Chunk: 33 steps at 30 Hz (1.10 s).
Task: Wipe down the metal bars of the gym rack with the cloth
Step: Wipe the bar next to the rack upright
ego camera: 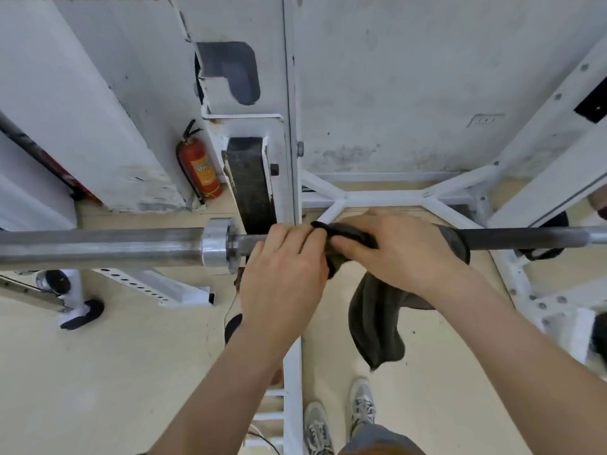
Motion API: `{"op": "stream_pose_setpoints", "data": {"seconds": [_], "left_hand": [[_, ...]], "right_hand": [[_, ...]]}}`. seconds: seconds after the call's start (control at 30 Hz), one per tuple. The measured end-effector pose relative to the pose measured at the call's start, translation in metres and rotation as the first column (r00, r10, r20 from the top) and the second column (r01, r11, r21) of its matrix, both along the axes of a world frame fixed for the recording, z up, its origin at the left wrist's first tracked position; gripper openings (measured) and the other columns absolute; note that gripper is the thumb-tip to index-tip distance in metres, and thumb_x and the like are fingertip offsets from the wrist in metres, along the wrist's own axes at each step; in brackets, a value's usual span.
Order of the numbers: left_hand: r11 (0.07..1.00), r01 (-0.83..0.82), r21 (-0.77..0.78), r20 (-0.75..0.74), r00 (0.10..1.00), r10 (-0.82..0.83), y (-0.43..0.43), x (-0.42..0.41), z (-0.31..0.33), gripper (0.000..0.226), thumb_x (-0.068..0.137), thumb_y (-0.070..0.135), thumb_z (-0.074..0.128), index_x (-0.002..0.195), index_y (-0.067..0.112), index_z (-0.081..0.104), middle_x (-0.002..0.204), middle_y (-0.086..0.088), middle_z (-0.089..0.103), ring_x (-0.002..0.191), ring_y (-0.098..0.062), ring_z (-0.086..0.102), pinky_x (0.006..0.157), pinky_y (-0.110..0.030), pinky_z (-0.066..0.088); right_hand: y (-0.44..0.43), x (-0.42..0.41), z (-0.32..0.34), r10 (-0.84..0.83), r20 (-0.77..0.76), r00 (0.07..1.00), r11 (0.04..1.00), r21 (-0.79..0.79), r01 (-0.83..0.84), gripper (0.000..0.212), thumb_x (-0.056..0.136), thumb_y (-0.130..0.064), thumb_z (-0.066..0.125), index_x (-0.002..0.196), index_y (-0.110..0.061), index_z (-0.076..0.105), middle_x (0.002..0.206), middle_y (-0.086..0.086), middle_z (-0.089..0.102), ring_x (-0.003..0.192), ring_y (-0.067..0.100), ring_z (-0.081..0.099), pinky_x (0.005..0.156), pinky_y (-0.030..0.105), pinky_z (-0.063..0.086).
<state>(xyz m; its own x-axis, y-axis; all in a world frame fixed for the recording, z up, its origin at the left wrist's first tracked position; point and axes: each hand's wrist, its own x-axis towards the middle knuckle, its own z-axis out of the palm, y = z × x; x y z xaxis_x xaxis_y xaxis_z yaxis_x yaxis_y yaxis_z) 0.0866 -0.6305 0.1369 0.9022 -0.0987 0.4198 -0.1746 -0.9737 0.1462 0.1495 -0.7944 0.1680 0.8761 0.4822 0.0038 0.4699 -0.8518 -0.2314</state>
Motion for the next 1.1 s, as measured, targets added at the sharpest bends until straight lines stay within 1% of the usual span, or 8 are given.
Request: {"op": "stream_pose_setpoints", "data": {"seconds": [0.17, 0.3, 0.37, 0.47, 0.63, 0.73, 0.87, 1.1], "left_hand": [[0.999, -0.007, -0.047, 0.070, 0.997, 0.010, 0.004, 0.001, -0.001, 0.018, 0.090, 0.024, 0.063, 0.104, 0.016, 0.072, 0.101, 0.002, 0.073, 0.095, -0.023, 0.055, 0.077, -0.039, 0.050], [1.000, 0.007, -0.011, 0.046, 0.999, -0.007, 0.001, 0.003, -0.004, 0.020, 0.087, 0.017, 0.071, 0.107, 0.015, 0.071, 0.105, 0.000, 0.072, 0.106, -0.024, 0.059, 0.084, -0.038, 0.050], [1.000, 0.017, -0.015, 0.040, 0.999, -0.016, 0.003, 0.002, -0.005, 0.023, 0.086, 0.015, 0.072, 0.109, 0.014, 0.071, 0.108, -0.002, 0.072, 0.109, -0.025, 0.062, 0.089, -0.040, 0.052], [0.997, 0.051, 0.059, 0.051, 0.997, -0.054, 0.000, 0.001, -0.002, 0.027, 0.085, 0.008, 0.061, 0.111, 0.009, 0.069, 0.109, -0.009, 0.072, 0.104, -0.027, 0.066, 0.091, -0.042, 0.051], [0.987, 0.057, 0.152, -0.084, 0.995, -0.045, -0.018, 0.007, 0.007, 0.026, 0.074, 0.013, 0.062, 0.098, 0.006, 0.070, 0.094, -0.014, 0.070, 0.088, -0.032, 0.066, 0.086, -0.042, 0.052], [0.980, 0.050, 0.193, -0.189, 0.982, -0.013, -0.030, 0.014, 0.004, 0.036, 0.070, 0.021, 0.069, 0.102, 0.008, 0.060, 0.091, -0.012, 0.059, 0.087, -0.032, 0.056, 0.089, -0.044, 0.047], [0.977, 0.019, 0.213, -0.149, 0.989, 0.013, -0.031, 0.018, -0.005, 0.029, 0.081, 0.015, 0.055, 0.109, 0.009, 0.054, 0.091, -0.009, 0.055, 0.086, -0.030, 0.053, 0.086, -0.042, 0.042], [0.969, -0.008, 0.249, -0.197, 0.979, 0.058, -0.034, 0.016, 0.001, 0.032, 0.084, 0.022, 0.057, 0.114, 0.013, 0.050, 0.100, -0.007, 0.057, 0.095, -0.028, 0.054, 0.090, -0.041, 0.041]], "right_hand": [[-0.013, -0.010, -0.002, -0.049, 0.174, 0.984, 0.999, -0.012, 0.051, 0.050, 0.095, -0.054, 0.025, 0.108, -0.030, 0.066, 0.090, -0.002, 0.064, 0.079, 0.027, 0.061, 0.064, 0.035, 0.046], [0.022, 0.048, 0.020, -0.203, -0.487, 0.850, 0.979, -0.116, 0.167, 0.039, 0.098, -0.043, 0.041, 0.097, -0.015, 0.069, 0.097, 0.005, 0.066, 0.091, 0.023, 0.060, 0.083, 0.037, 0.049], [0.025, 0.057, 0.020, -0.193, -0.556, 0.808, 0.981, -0.093, 0.170, 0.036, 0.098, -0.042, 0.043, 0.101, -0.014, 0.066, 0.104, 0.006, 0.065, 0.095, 0.021, 0.058, 0.085, 0.035, 0.047], [0.005, 0.017, 0.007, -0.113, -0.217, 0.970, 0.992, 0.040, 0.124, 0.035, 0.099, -0.045, 0.037, 0.084, -0.025, 0.063, 0.079, -0.002, 0.059, 0.078, 0.023, 0.057, 0.064, 0.034, 0.042], [-0.025, -0.040, -0.016, -0.065, 0.257, 0.964, 0.997, -0.012, 0.070, 0.041, 0.094, -0.040, 0.046, 0.127, -0.021, 0.061, 0.114, 0.008, 0.063, 0.106, 0.031, 0.059, 0.089, 0.042, 0.049], [-0.014, -0.024, -0.012, -0.165, 0.256, 0.952, 0.983, -0.040, 0.181, 0.041, 0.097, -0.046, 0.034, 0.109, -0.024, 0.066, 0.093, 0.003, 0.066, 0.086, 0.030, 0.062, 0.076, 0.038, 0.046], [-0.016, 0.029, -0.001, -0.298, -0.076, 0.952, 0.950, 0.069, 0.303, 0.050, 0.095, -0.047, 0.036, 0.056, -0.016, 0.046, 0.056, 0.001, 0.053, 0.058, 0.024, 0.054, 0.052, 0.032, 0.035], [-0.055, 0.006, -0.006, -0.288, 0.074, 0.955, 0.950, 0.146, 0.275, 0.046, 0.101, -0.045, 0.029, 0.073, -0.020, 0.056, 0.073, 0.000, 0.063, 0.075, 0.025, 0.058, 0.068, 0.037, 0.046]]}}
